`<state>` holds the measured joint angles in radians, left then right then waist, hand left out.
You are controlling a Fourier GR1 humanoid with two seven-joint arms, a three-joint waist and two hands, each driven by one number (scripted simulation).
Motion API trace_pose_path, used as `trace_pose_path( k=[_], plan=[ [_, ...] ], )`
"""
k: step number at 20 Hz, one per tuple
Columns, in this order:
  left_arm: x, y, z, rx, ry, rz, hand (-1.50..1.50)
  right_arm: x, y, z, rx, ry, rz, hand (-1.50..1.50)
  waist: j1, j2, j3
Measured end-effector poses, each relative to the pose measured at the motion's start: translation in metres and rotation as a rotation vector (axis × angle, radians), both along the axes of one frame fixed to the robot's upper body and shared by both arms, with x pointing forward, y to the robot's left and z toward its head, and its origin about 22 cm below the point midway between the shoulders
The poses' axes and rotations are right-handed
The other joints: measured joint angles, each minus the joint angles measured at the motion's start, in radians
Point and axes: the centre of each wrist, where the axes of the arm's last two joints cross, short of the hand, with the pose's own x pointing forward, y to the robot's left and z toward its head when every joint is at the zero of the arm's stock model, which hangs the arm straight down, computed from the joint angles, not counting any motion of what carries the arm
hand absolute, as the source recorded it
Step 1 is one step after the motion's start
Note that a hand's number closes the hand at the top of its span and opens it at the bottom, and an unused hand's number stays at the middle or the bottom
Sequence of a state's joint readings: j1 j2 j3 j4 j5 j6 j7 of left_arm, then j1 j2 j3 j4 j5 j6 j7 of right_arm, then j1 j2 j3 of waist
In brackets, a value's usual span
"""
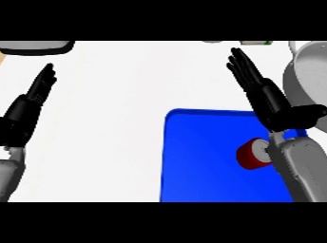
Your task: Pick the can from the tray and place it in the pot
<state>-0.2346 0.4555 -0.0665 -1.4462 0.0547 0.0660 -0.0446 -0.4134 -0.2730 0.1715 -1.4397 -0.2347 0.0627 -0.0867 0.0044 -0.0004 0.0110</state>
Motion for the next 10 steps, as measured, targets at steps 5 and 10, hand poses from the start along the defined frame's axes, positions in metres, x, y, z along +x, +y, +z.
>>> trace_pose_path(
  k=[5,10],
  plan=[
    [-0.016,-0.012,-0.036,-0.069,0.171,-0.009,0.0,-0.02,-0.012,-0.018,-0.089,0.154,-0.154,1.5,-0.022,-0.004,-0.01],
    [-0.037,-0.023,-0.075,-0.164,0.355,-0.007,0.0,-0.032,-0.059,-0.025,-0.327,0.082,-0.543,-1.5,-0.08,-0.012,-0.02]
  ],
)
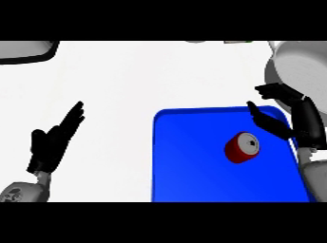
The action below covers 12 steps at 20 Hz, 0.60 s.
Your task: Pick the can from the tray and place it in the pot
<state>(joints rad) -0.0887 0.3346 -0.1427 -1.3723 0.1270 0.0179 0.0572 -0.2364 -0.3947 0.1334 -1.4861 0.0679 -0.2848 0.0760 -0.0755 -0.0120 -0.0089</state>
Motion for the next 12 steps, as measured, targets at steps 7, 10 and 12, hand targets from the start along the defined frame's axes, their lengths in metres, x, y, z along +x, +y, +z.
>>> trace_pose_path(
  k=[7,10,12],
  plan=[
    [-0.008,-0.02,-0.015,-0.076,0.074,-0.035,0.0,-0.049,0.041,0.008,-0.003,-0.37,-0.219,-1.5,0.012,-0.005,0.007],
    [-0.005,-0.028,-0.014,-0.08,0.076,-0.047,0.0,-0.079,0.047,0.021,-0.029,-0.328,-0.243,-1.5,0.026,-0.002,0.007],
    [-0.004,-0.027,-0.012,-0.08,0.078,-0.054,0.0,-0.09,0.049,0.029,-0.039,-0.245,-0.258,-1.5,0.034,0.0,0.006]
  ],
)
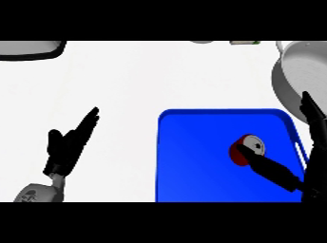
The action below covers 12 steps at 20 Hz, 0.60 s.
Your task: Pick the can from the tray and place it in the pot
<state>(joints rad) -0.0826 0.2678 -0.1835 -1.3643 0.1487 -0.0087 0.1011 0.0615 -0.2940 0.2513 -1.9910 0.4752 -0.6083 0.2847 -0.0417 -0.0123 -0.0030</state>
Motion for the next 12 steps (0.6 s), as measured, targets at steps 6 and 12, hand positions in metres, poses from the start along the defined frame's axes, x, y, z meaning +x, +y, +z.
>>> trace_pose_path(
  k=[6,12],
  plan=[
    [0.003,-0.005,0.0,-0.005,-0.005,-0.026,0.0,-0.02,0.007,0.04,0.059,0.222,-0.035,-1.5,0.022,0.005,0.001],
    [0.002,-0.01,0.003,-0.014,0.005,-0.044,0.0,-0.013,0.012,0.06,0.136,0.414,-0.021,-1.5,0.04,0.009,0.003]
  ],
)
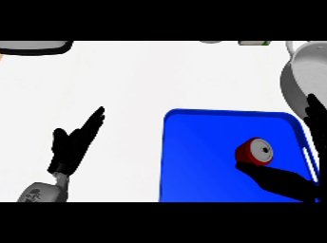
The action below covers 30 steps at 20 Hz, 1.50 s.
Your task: Pick the can from the tray and place it in the pot
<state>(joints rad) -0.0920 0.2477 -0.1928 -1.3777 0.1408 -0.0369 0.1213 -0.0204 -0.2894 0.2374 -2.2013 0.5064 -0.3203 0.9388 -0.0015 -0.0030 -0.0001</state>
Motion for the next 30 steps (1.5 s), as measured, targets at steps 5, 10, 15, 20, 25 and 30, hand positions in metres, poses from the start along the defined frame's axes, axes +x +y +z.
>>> trace_pose_path(
  k=[5,10,15,20,25,30],
  plan=[
    [-0.002,-0.005,0.002,0.0,0.005,-0.014,0.0,0.015,0.0,-0.021,-0.002,0.21,0.081,-1.5,0.008,0.003,0.001],
    [0.002,0.001,0.0,-0.001,0.003,-0.008,0.0,0.013,-0.007,-0.046,-0.024,0.303,0.106,-1.5,0.002,0.001,0.002],
    [-0.001,0.002,0.003,-0.003,0.012,-0.003,0.0,0.006,-0.027,-0.069,-0.052,0.283,0.076,-1.5,0.0,0.001,0.001],
    [-0.003,0.0,0.003,0.0,0.008,-0.003,0.0,-0.006,-0.042,-0.08,-0.033,0.251,0.07,-1.5,-0.001,0.001,0.002],
    [-0.003,-0.002,-0.001,-0.007,-0.004,-0.002,0.0,-0.01,-0.05,-0.089,0.069,0.184,0.113,-1.5,-0.002,0.0,0.003],
    [-0.001,-0.001,0.001,0.0,0.001,-0.002,0.0,-0.009,-0.053,-0.106,0.186,0.109,0.137,-1.5,-0.002,0.0,0.003]
  ],
)
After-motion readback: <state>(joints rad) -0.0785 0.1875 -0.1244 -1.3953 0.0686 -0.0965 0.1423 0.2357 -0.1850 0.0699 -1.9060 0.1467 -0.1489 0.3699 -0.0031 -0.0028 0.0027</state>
